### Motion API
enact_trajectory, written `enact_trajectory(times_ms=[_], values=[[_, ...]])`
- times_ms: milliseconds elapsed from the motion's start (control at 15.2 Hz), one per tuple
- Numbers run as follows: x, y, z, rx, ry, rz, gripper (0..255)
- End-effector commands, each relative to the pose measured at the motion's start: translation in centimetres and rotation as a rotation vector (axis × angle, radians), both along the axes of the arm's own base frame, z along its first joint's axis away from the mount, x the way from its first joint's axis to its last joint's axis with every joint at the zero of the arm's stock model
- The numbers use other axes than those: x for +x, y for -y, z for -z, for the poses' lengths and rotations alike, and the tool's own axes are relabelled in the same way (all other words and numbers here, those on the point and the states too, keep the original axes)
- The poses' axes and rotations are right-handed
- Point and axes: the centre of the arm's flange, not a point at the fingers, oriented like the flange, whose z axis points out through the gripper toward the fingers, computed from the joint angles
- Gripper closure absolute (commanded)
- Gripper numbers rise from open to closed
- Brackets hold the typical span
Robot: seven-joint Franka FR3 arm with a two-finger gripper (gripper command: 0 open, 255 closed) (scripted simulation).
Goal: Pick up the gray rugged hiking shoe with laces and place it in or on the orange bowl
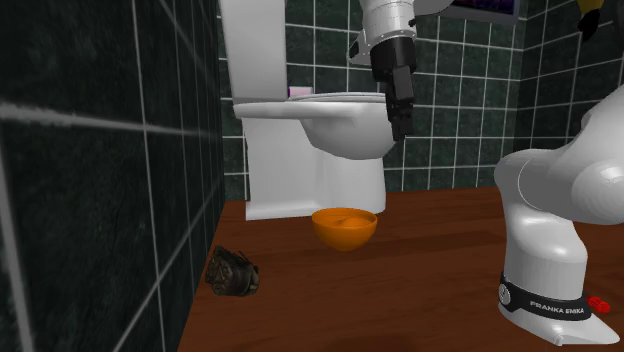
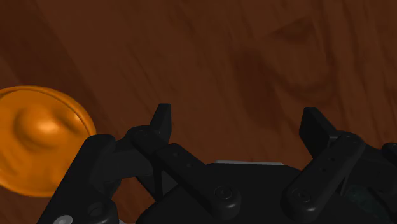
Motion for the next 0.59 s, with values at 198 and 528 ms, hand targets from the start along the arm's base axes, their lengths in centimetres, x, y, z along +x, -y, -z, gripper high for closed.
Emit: enact_trajectory(times_ms=[198,528], values=[[2.2,0.3,2.7,0.016,0.037,0.054,0],[6.1,0.9,7.0,0.043,0.098,0.144,0]])
